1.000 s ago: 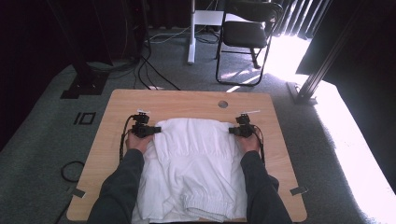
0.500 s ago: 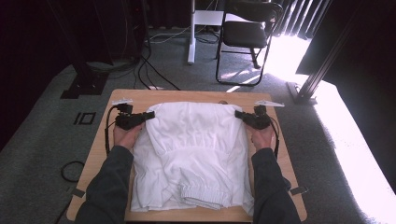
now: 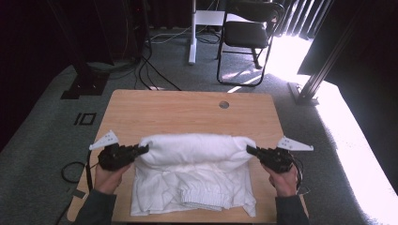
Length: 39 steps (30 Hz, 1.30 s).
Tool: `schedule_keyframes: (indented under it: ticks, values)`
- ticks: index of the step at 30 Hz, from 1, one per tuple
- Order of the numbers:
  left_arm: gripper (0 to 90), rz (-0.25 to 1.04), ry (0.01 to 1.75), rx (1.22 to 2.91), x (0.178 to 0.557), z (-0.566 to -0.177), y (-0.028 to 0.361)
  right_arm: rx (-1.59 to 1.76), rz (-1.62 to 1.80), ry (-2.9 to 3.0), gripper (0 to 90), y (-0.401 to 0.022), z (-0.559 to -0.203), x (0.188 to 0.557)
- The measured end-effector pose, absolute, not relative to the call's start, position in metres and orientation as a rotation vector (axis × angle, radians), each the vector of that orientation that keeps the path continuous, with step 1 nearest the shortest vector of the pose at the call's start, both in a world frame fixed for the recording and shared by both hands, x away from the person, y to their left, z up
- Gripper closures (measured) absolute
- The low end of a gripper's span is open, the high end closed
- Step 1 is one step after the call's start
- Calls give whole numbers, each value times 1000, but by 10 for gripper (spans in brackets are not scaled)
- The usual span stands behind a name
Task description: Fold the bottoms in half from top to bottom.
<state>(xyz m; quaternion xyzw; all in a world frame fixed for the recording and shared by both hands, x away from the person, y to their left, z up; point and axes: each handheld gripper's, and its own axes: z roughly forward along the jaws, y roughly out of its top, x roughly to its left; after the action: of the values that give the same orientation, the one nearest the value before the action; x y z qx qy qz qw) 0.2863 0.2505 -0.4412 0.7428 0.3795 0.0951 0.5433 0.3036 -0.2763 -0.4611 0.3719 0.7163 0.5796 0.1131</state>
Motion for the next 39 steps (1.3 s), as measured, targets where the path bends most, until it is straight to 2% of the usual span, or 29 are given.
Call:
schedule_keyframes:
  ticks: [4, 5, 9, 11, 12, 15, 17, 18, 24, 30, 34, 39]
  values:
    - [801, 200, 914, 1790, 273, -454, 251, 1102, 1695, 2134, 869, -279, -478, 279]
    - [796, 168, 959, 1834, 259, -476, 252, 1134, 1684, 2161, 870, -279, -493, 267]
    - [782, 111, 1018, 1850, 251, -501, 254, 1216, 1682, 2196, 865, -278, -521, 250]
    - [734, 103, 1026, 1863, 248, -507, 254, 1246, 1687, 2211, 856, -278, -530, 246]
    - [667, 103, 1026, 1863, 248, -507, 254, 1247, 1684, 2217, 829, -277, -532, 245]
    - [515, 159, 1023, 1791, 244, -490, 265, 1235, 1650, 2191, 606, -278, -521, 244]
    - [492, 198, 1024, 1759, 247, -477, 271, 1218, 1668, 2143, 499, -281, -506, 246]
    - [485, 213, 1024, 1751, 250, -470, 272, 1219, 1673, 2111, 478, -282, -497, 249]
    - [491, 275, 1033, 1772, 276, -448, 255, 1237, 1565, 2102, 478, -261, -466, 280]
    - [503, 185, 1042, 1905, 296, -473, 214, 1328, 1368, 2205, 468, -215, -487, 301]
    - [515, 136, 1045, 1967, 286, -493, 199, 1353, 1289, 2279, 469, -197, -509, 293]
    - [519, 100, 1053, 2013, 261, -511, 195, 1353, 1242, 2318, 466, -193, -523, 262]
